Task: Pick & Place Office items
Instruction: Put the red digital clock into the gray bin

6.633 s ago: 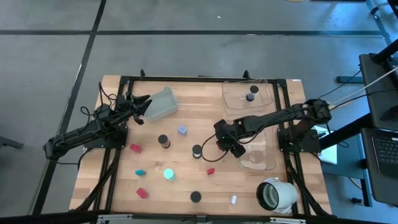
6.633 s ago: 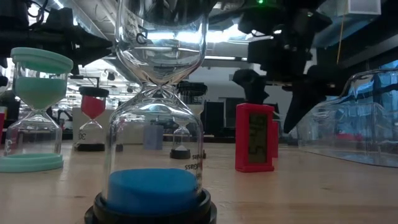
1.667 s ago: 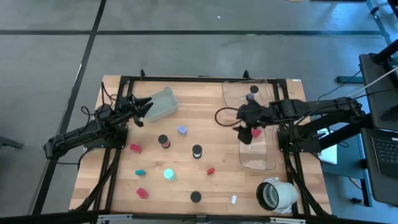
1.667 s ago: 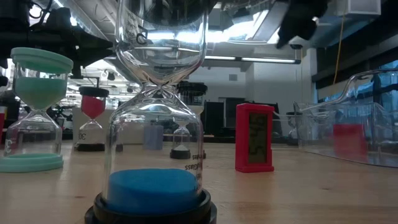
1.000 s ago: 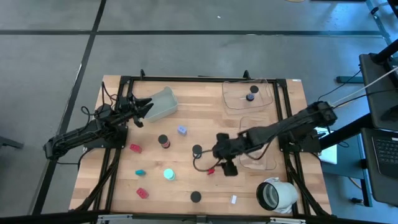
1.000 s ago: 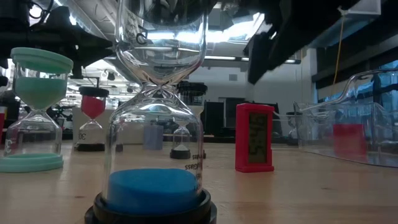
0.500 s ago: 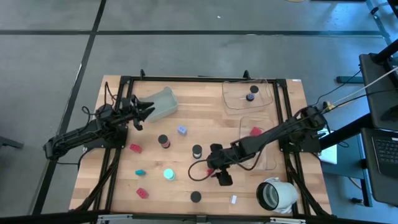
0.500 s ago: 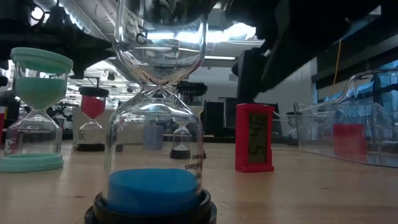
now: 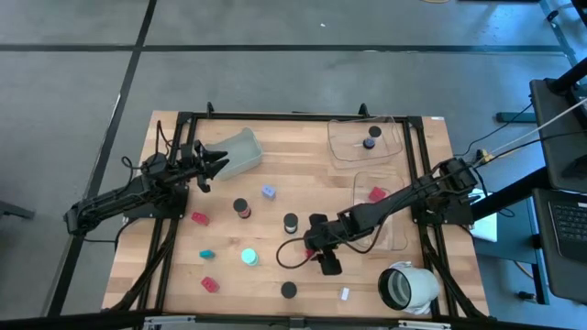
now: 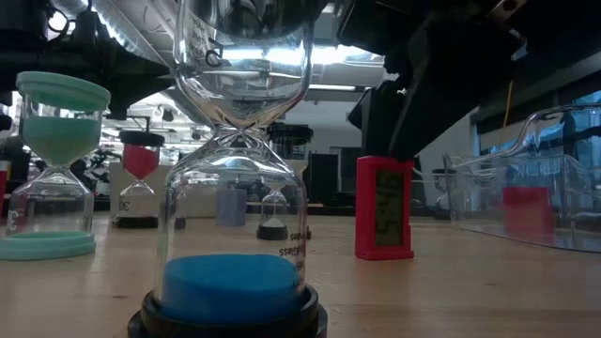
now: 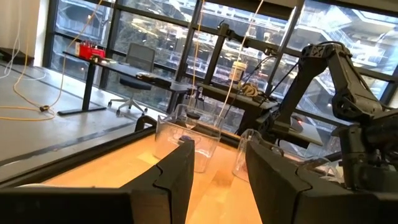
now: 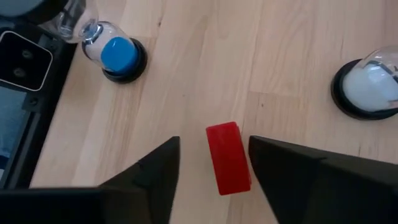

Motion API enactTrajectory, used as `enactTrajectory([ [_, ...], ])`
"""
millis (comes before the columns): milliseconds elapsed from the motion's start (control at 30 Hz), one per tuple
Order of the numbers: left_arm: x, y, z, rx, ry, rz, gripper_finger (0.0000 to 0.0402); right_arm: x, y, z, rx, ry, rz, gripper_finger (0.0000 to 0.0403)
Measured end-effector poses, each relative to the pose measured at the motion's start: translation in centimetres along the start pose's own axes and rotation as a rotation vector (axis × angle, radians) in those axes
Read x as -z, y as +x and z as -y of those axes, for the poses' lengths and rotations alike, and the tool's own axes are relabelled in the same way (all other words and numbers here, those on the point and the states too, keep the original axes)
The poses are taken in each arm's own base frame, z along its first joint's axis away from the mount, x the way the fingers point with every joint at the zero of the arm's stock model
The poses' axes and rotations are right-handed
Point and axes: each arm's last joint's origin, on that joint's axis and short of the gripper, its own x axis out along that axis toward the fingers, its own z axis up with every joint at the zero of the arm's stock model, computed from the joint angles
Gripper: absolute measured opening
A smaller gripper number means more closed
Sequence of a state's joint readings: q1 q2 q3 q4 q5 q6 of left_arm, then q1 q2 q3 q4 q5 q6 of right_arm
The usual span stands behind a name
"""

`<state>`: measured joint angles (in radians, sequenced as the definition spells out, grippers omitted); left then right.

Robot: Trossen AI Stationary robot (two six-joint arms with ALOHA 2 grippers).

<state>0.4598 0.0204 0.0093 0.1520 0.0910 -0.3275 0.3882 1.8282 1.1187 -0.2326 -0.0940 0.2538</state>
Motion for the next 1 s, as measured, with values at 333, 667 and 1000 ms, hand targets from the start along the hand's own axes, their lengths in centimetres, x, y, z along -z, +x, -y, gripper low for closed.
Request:
enactTrajectory([
  [333,0.0,0.0,0.0,0.0,0.0,0.0,0.0141,-0.04,0.0,0.08,0.03,0.0,0.009,0.0086],
  [667,0.0,0.0,0.0,0.001,0.0,0.0,0.0141,-0.04,-0.02,0.05,0.021,0.031,0.008,0.0096],
  [1000,0.0,0.0,0.0,0.0,-0.001,0.0,0.0141,0.1,0.02,-0.43,0.006,0.035,0.001,0.0076],
])
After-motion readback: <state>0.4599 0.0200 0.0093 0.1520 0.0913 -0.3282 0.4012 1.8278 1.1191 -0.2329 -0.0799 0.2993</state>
